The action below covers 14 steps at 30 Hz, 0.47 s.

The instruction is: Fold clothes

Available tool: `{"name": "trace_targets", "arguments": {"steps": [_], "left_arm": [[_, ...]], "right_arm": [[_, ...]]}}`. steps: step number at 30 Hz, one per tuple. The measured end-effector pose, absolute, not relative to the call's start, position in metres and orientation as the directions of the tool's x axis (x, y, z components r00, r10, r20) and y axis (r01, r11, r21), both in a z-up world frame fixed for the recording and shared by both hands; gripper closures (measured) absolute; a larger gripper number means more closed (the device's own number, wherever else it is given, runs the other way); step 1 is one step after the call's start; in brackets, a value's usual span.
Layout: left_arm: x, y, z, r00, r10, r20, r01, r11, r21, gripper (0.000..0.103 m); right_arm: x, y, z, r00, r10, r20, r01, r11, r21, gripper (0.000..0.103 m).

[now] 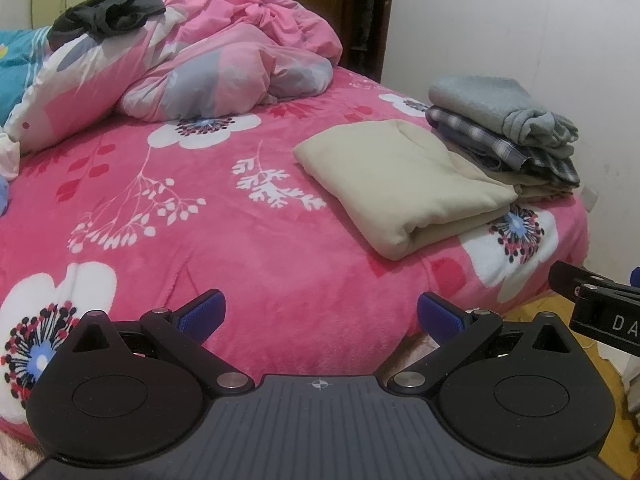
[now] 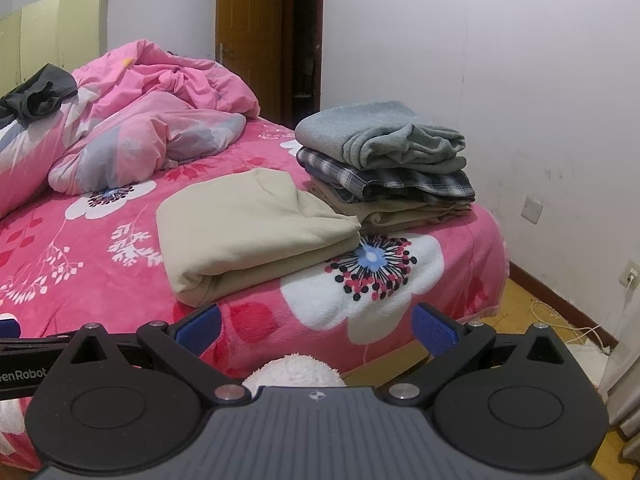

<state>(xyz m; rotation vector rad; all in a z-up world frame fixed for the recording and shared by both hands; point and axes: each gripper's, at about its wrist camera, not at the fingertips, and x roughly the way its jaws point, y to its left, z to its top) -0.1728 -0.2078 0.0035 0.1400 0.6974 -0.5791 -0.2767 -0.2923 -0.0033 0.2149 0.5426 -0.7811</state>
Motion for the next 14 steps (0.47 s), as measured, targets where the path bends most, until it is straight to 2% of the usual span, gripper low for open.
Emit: {"name": "trace_targets", "arguments": {"steps": [14], "left_arm": [[-0.1718, -0.2078, 0.0044, 0.622, -0.452, -0.639, 0.542, 0.838, -0.064, 0.000]], "right_arm": [[-0.2750, -0.2933, -0.0026, 0.585, -0.608, -0.536, 0.715, 0.699, -0.011, 0.000]]}}
